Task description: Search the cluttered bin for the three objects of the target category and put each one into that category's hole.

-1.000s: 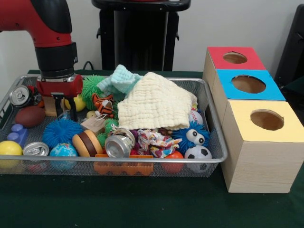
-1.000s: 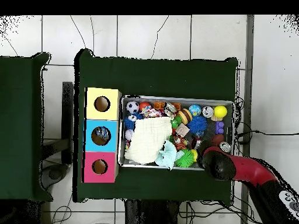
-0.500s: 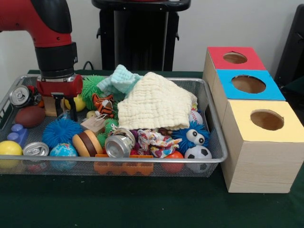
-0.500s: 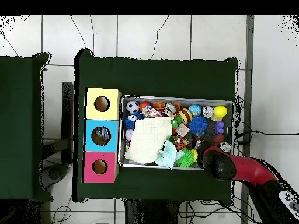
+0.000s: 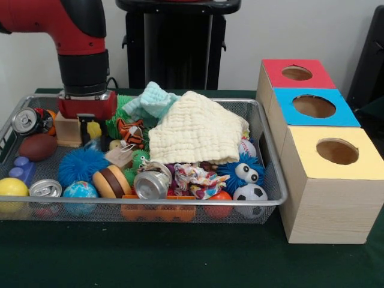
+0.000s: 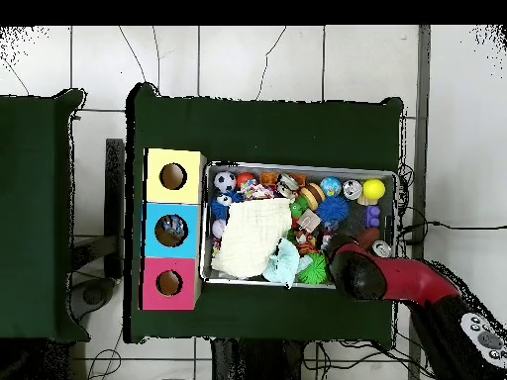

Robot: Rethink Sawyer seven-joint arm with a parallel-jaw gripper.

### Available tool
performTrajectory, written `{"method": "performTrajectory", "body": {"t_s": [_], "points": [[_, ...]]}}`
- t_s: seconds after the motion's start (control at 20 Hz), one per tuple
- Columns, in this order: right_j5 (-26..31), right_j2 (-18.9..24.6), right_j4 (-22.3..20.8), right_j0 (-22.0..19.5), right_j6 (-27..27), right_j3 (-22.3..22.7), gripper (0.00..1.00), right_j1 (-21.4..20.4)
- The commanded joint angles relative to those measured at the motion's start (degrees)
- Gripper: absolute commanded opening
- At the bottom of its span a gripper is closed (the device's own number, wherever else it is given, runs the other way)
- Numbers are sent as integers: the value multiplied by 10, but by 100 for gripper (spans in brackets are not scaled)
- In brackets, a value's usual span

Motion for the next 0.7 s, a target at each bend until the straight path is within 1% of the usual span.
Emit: {"method": "performTrajectory", "body": {"t_s": [0.05,0.25,0.35,0.55,0.7], "points": [[68,-19,39,58,55,27,0,-50],[78,-31,56,76,62,36,0,-66],[93,-29,67,82,59,30,0,-69],[104,-29,85,84,53,35,0,-75],[97,-32,91,85,51,45,0,-79]]}}
